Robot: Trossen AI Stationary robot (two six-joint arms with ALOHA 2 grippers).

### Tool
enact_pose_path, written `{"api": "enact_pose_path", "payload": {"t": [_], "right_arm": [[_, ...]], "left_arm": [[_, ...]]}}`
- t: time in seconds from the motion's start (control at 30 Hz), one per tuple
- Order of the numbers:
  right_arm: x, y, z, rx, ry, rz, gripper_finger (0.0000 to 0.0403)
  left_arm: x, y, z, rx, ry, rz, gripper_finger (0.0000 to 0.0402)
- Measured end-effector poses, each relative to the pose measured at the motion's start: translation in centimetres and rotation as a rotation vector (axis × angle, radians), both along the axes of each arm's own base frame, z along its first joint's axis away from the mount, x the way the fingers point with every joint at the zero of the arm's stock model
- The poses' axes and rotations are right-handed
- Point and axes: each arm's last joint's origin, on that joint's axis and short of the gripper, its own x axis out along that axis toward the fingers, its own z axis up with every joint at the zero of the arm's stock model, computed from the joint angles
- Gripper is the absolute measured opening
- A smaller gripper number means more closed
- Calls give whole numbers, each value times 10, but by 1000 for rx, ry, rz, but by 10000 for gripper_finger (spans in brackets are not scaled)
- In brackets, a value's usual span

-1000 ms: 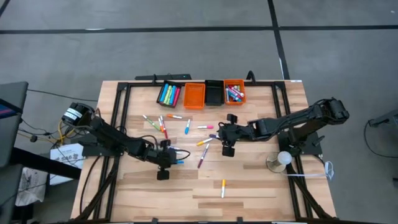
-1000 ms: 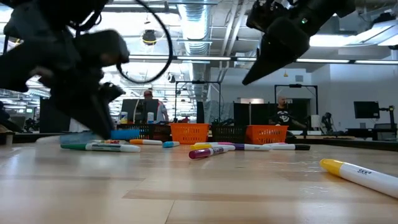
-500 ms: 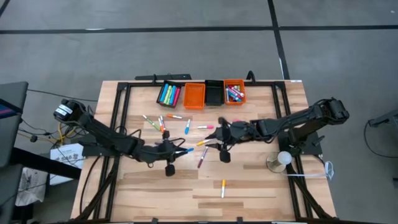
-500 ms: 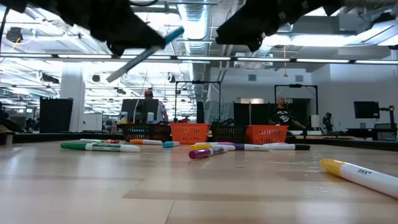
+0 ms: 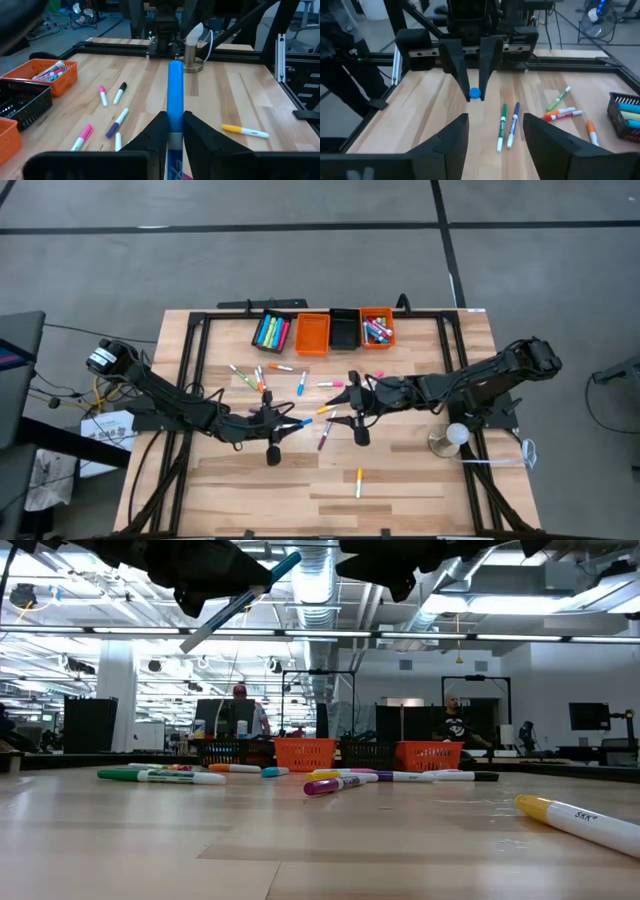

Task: Pick & Place Markers
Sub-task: Put the small light blue marker pen into the right black basket

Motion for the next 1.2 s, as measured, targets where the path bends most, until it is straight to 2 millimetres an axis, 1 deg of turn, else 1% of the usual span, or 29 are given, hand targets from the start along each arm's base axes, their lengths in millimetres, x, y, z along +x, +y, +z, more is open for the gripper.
{"api": "enact_pose_path", "payload": {"t": [0.07,0.17,0.37,0.57,0.67,0.77,1.0,1.1,1.2], "right_arm": [[-1,0,-5,2,-12,2,191],[6,-1,-15,6,-28,1,197],[31,4,-35,-31,-92,17,195],[49,9,-42,-18,-90,66,186],[57,10,-39,-18,-107,73,180],[59,12,-36,-27,-114,96,173],[57,14,-33,-22,-121,108,142],[57,15,-33,-21,-125,107,117],[57,14,-32,-22,-127,99,81]], "left_arm": [[0,0,1,-3,-5,0,51],[0,0,1,-3,-6,0,47],[0,0,1,-8,-15,0,50],[0,0,2,-10,-18,0,49],[0,0,2,-10,-18,0,48],[0,0,2,-10,-18,0,50],[1,0,2,-10,-18,1,50],[1,0,2,-11,-19,0,51],[1,0,2,-11,-19,0,51]]}}
